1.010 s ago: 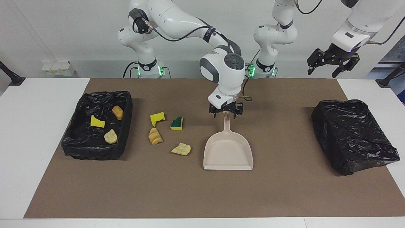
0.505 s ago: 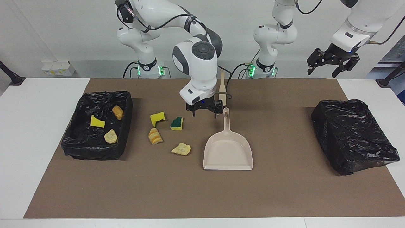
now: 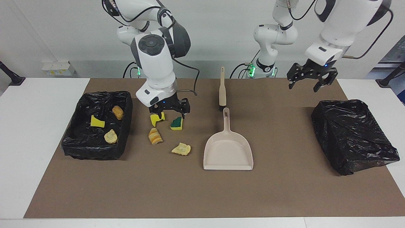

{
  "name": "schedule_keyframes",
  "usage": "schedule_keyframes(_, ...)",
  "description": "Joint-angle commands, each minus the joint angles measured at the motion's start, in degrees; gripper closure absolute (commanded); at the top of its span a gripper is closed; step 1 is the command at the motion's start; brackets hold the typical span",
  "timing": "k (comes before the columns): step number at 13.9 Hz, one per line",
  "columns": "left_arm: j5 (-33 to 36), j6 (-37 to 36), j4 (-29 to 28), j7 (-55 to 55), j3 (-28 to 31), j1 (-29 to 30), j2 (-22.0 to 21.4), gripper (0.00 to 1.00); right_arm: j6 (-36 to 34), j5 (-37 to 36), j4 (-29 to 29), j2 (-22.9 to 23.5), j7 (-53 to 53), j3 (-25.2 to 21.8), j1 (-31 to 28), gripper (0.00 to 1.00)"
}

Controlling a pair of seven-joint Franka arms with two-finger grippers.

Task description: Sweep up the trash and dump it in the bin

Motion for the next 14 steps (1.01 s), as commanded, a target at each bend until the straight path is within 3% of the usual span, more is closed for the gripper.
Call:
schedule_keyframes(1, 0.34, 6.75, -1.04, -4.30, 0.67, -4.93, 5.61, 0.00, -2.23, 0.32, -0.70, -3.34, -6.69, 0.41, -5.27, 0.00)
schedule_keyframes(4, 0.34, 12.91, -5.78, -10.10, 0.76, -8.89, 6.95, 0.00, -4.61, 0.24, 0.54, -4.39, -20.38, 0.32, -12.13, 0.00)
schedule_keyframes(6, 0.34, 13.18, -8.34, -10.64, 0.76, -10.13, 5.81, 0.00, -5.93, 0.15, 0.54, -5.45, -24.81, 0.15, -16.00, 0.00)
schedule_keyframes(9, 0.52, 18.26, -9.92, -17.20, 0.76, -13.64, 9.13, 0.00, -7.68, -2.73, 0.45, -6.77, -25.17, -0.29, -19.17, 0.00)
schedule_keyframes(14, 0.34, 24.34, -18.36, -19.59, 0.49, -17.51, 8.79, 0.00, -9.27, -3.72, 0.01, -8.00, -23.24, -0.21, -20.06, 0.00)
